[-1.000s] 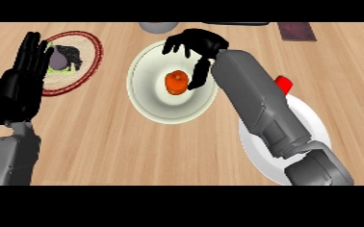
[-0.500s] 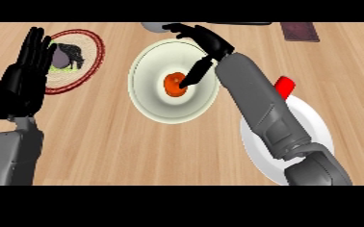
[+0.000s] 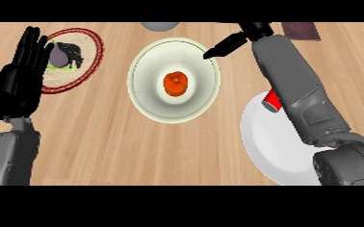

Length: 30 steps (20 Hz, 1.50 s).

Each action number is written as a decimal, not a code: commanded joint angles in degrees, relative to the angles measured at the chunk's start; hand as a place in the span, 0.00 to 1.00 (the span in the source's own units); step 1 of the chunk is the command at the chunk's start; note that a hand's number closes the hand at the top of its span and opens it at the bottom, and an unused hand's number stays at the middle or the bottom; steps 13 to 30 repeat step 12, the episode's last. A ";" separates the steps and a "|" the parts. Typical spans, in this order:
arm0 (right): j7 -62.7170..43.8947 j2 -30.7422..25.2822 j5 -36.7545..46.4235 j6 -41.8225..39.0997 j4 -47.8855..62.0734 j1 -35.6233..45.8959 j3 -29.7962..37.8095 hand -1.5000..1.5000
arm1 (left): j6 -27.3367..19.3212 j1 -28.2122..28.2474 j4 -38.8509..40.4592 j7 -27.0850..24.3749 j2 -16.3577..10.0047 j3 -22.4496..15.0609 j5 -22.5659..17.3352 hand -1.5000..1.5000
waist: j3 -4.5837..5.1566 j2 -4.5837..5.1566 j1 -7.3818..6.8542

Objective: Pick the squash from the plate and place it in the bowl

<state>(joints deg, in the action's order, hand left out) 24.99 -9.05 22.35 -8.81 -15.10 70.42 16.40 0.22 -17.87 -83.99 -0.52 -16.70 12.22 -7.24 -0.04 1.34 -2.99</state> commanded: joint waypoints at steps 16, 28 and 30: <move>8.67 -20.09 -3.80 -16.97 5.84 -4.08 5.63 0.00 | 1.31 -2.34 -1.27 1.02 -0.17 -0.60 -1.07 0.50 | -0.27 1.91 -2.69; 8.67 -20.09 -3.80 -16.97 5.84 -4.08 5.63 0.00 | 1.31 -2.34 -1.27 1.02 -0.17 -0.60 -1.07 0.50 | -0.27 1.91 -2.69; 8.67 -20.09 -3.80 -16.97 5.84 -4.08 5.63 0.00 | 1.31 -2.34 -1.27 1.02 -0.17 -0.60 -1.07 0.50 | -0.27 1.91 -2.69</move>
